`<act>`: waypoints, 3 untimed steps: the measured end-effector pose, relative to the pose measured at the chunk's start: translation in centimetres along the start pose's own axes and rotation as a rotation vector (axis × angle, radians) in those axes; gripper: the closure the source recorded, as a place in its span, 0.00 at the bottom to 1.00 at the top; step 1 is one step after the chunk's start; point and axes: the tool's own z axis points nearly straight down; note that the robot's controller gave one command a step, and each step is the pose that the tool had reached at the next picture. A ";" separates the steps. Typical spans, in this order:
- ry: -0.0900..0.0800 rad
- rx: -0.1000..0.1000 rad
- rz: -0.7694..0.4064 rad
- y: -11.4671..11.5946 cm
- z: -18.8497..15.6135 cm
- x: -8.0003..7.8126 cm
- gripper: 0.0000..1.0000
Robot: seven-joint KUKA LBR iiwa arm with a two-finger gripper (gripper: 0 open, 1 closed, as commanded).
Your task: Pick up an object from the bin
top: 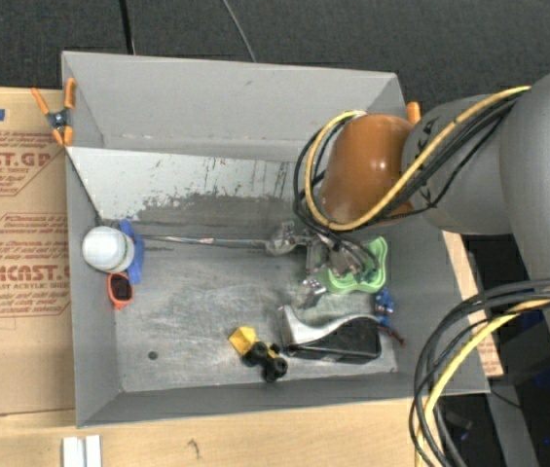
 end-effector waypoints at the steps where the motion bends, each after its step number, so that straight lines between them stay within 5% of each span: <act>1: 0.001 0.000 0.000 0.0 0.0 0.0 0.00; 2: 0.027 -0.008 -0.054 -0.9 -2.8 2.3 0.00; 3: 0.020 -0.004 -0.216 2.5 -6.4 5.0 0.00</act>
Offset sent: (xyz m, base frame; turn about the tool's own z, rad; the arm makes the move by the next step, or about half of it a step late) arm -0.0476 -0.0556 0.1205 -0.1665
